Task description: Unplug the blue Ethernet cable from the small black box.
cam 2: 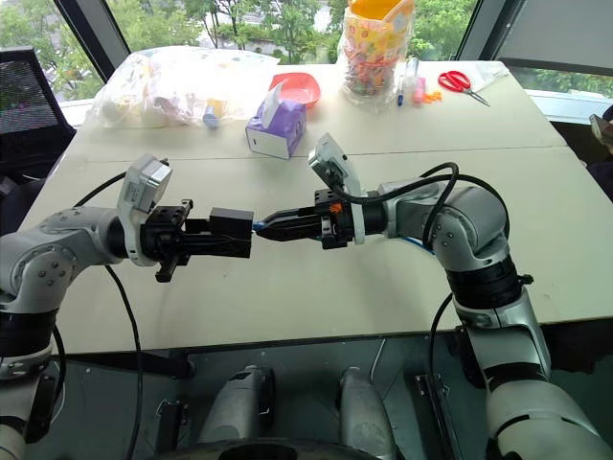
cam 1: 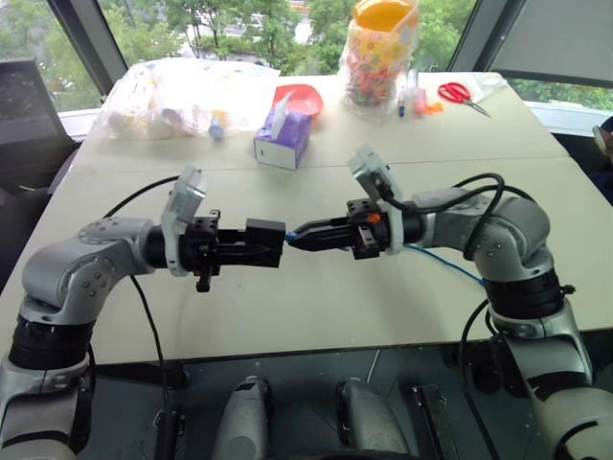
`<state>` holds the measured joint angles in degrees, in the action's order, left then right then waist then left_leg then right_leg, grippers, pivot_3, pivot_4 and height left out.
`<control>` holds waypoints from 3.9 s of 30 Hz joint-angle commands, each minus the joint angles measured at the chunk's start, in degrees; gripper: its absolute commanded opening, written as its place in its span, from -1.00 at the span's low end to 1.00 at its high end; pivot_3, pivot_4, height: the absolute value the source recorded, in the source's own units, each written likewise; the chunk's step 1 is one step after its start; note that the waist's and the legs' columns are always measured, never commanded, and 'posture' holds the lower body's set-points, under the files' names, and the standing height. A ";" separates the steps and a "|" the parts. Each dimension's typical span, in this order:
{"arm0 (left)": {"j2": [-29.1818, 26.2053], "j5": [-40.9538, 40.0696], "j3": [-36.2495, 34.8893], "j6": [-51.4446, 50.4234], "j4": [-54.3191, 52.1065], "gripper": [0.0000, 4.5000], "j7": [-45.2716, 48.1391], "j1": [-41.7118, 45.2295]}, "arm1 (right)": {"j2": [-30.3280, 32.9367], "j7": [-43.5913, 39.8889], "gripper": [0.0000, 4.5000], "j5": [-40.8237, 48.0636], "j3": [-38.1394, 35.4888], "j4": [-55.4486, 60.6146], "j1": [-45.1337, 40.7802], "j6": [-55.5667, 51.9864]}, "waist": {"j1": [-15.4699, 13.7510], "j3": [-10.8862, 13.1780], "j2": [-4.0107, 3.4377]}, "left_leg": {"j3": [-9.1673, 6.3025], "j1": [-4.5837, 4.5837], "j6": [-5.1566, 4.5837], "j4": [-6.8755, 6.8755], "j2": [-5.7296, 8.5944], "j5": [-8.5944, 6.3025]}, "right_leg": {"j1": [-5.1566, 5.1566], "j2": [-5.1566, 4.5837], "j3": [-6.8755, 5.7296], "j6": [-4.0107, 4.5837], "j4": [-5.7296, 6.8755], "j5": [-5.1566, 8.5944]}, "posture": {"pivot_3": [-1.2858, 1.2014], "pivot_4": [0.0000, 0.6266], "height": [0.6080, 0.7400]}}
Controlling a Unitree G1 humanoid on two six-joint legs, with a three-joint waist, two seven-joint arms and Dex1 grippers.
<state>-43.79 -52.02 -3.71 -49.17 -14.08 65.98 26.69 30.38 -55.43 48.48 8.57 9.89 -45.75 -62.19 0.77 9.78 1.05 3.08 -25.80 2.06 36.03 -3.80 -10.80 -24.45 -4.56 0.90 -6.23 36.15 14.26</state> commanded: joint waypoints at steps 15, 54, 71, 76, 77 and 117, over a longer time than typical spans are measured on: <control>-0.73 -2.29 -5.59 1.62 -0.36 -0.76 -0.82 0.50 | 1.46 1.61 -0.61 -1.99 -0.87 -0.66 0.16 0.56 | 0.02 0.01 0.03 | 0.00 0.00 0.00 -0.01 0.00 0.00 | 0.00 0.00 0.00 0.00 0.00 0.00 | 0.03 -0.52 0.92; 0.30 -0.29 -4.71 3.31 -0.12 -0.76 -0.03 -1.18 | -4.41 7.29 0.40 2.83 -5.39 1.62 -4.95 -6.70 | 0.06 0.02 0.02 | 0.00 -0.06 0.00 -0.03 0.00 0.00 | -0.04 -0.01 -0.01 0.00 -0.02 0.00 | 0.03 -0.52 0.92; 0.79 0.17 -4.69 3.42 -0.35 -0.76 -0.38 -1.29 | -5.20 7.51 -0.99 2.74 -4.34 1.92 -5.05 -6.62 | 0.04 0.02 0.02 | 0.00 -0.06 0.00 -0.02 0.00 0.00 | -0.04 -0.02 0.00 0.00 -0.02 0.00 | 0.03 -0.52 0.92; 0.84 0.05 -4.93 3.27 -0.17 -0.76 -0.43 -1.05 | -4.97 6.74 -0.99 2.74 -3.97 2.42 -4.71 -6.11 | 0.07 0.02 0.02 | 0.01 -0.06 0.00 -0.03 0.00 0.00 | -0.04 -0.01 -0.01 0.00 -0.02 0.00 | 0.03 -0.52 0.92; 0.84 0.07 -4.92 3.28 -0.19 -0.76 -0.41 -1.06 | -4.82 6.18 -0.99 2.78 -3.95 2.74 -4.53 -5.65 | 0.06 0.02 0.02 | 0.00 -0.06 0.00 -0.03 0.00 0.00 | -0.04 -0.01 -0.01 0.00 -0.02 0.00 | 0.03 -0.52 0.92; -0.32 -0.97 -5.84 1.92 -1.02 -0.76 -0.21 -1.31 | -4.22 6.17 -0.97 0.02 -3.06 0.25 -4.23 -3.94 | 0.08 0.02 0.02 | 0.00 -0.07 0.00 -0.03 0.00 0.00 | -0.05 -0.02 -0.01 0.00 -0.02 0.00 | 0.03 -0.52 0.92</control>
<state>-43.17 -51.92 -7.95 -47.27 -13.53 65.88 24.88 25.37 -49.03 49.44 6.00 10.46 -49.82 -67.28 0.85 9.80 1.07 3.08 -25.87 2.06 35.99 -3.80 -10.80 -24.50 -4.58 0.89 -6.23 36.13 14.26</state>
